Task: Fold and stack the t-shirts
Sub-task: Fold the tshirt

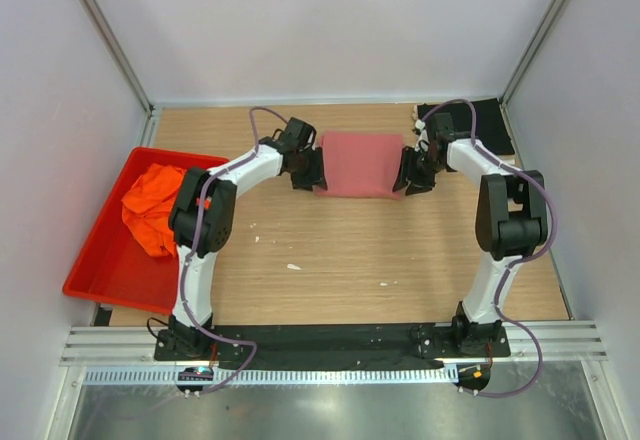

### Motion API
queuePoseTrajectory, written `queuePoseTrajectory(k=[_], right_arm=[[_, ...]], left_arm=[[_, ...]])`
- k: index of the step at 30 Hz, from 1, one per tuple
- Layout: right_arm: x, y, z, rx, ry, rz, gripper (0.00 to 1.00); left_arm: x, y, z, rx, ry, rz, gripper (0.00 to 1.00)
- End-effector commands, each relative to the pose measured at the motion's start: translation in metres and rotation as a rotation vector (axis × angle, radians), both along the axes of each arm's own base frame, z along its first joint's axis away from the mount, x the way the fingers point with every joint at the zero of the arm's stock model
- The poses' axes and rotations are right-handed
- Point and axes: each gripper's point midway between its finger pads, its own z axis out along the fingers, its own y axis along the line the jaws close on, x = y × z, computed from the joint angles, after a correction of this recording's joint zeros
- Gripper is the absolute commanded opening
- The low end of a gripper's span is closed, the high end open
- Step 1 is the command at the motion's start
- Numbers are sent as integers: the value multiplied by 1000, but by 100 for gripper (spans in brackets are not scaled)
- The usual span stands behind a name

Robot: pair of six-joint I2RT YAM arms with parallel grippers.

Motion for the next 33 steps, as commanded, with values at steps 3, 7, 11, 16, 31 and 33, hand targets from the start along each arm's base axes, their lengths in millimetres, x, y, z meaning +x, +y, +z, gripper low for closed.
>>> queuePoseTrajectory(k=[3, 7, 11, 16, 31, 33], right_arm=[[9, 7, -3, 25, -36, 39, 47], [10, 6, -10, 26, -31, 33, 46], [13, 8, -12, 33, -48, 24, 39], [9, -2, -21, -3, -22, -3, 1], [-10, -17, -22, -33, -1, -72, 1], [-15, -14, -19, -26, -6, -69, 1]], left_arm=[[1, 9, -12, 52, 6, -10, 47], [0, 10, -21, 63, 20, -16, 47], [0, 7, -24, 52, 25, -25, 39], [4, 11, -25, 57, 37, -6, 0], [-5, 39, -7, 152, 17, 105, 0], [-11, 41, -7, 154, 24, 103, 0]])
